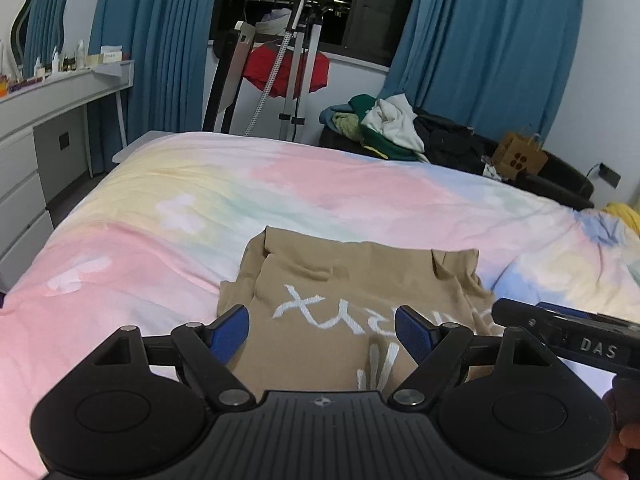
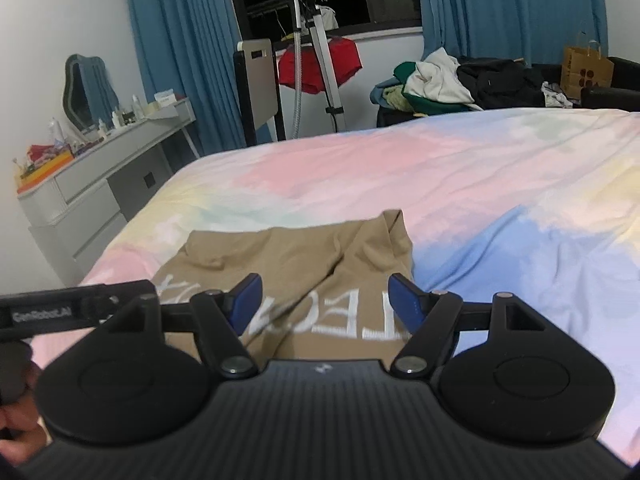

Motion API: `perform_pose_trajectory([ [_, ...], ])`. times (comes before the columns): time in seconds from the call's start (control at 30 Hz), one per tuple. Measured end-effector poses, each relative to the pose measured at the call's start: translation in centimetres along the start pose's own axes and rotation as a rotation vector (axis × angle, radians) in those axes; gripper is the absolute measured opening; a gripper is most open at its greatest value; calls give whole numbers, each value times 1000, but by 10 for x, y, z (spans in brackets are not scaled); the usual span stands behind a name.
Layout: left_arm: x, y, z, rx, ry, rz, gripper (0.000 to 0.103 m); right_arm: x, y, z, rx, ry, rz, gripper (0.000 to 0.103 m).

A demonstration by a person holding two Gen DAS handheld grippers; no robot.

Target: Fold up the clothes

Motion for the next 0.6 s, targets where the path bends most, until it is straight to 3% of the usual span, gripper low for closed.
perform_pose_trajectory([
  [0.17, -16, -23, -5, 50, -35, -70, 82, -16, -19, 0, -10, 13, -60, 72],
  [0.27, -33, -38, -11, 55, 10, -152, 82, -28, -29, 1, -2, 8, -95, 72],
  [0.43, -35, -41, -21, 54, 105, -197, 82, -32, -36, 4, 6, -25, -117, 73],
  [0.6, -24, -18, -29, 5, 361, -218, 85, -32, -35, 6, 8, -42, -122, 73],
])
Point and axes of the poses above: each gripper's, at about its wrist camera, not at the fingertips, and y roughly against the way its jaws point, z to its right, x to its top, the point moved 7 cm from there along -y, roughly the way its jaws point, and after that the axes turned 12 degrees about z, right-handed, at the moved point
